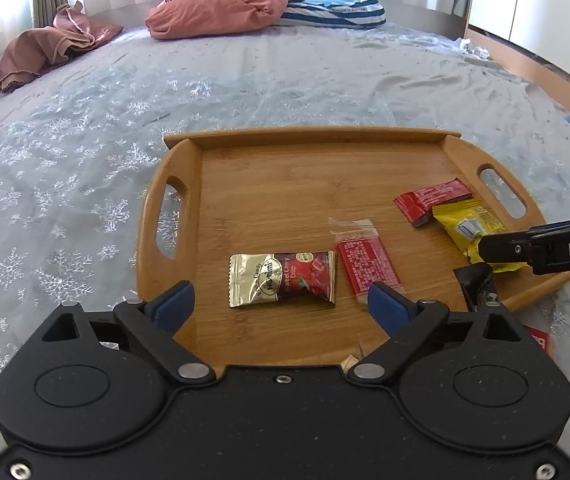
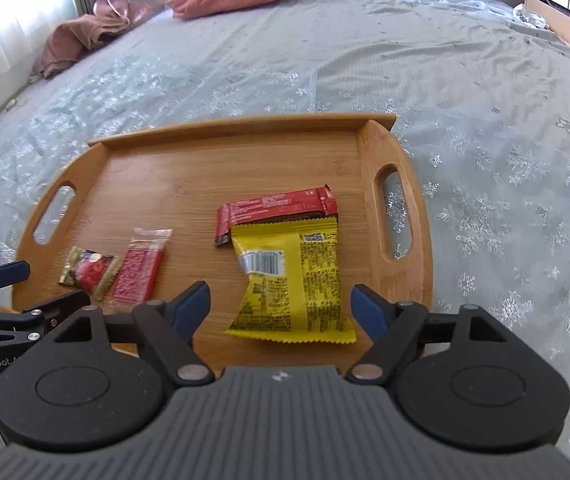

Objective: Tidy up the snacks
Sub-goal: 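Place the gold candy and yellow biscuit pack on the tray, opening both tools, then move both tools back to the snack pile in front of the tray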

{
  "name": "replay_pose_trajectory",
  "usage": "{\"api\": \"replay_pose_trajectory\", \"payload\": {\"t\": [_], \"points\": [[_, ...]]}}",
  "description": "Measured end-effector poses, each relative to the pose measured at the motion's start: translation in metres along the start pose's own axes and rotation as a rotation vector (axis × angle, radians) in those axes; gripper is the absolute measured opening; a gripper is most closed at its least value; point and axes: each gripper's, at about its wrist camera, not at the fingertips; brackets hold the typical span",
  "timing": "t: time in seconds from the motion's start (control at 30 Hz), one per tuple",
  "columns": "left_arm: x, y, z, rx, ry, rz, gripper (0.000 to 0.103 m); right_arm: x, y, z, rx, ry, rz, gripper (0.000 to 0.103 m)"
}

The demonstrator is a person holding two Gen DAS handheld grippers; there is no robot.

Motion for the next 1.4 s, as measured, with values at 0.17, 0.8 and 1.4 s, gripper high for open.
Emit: {"api": "replay_pose_trajectory", "payload": {"t": [0.17,0.8,1.4], "points": [[-0.021,-0.008,-0.006,-0.017,-0.015,0.036,0.099,-0.017,-0.011,-0.004,0.009,0.022,0.047,0.089],[-0.095,-0.077,-0.052,-0.136,-0.078,0.128,0.103,-0.07,-0.1,-0.039,-0.047,-0.021,0.341,0.093],[-0.082,-0.117,-0.044,-0.055,-0.058,0.068,0.059,-0.07,-0.15,-0.06,-0.06,-0.076,0.362,0.093]]}}
Point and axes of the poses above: each gripper's, at about its wrist camera, not at the fingertips, and x roughly the way its jaws point, z to its right, y to its top, and after that the axes turned 11 degrees about -x, right-handed
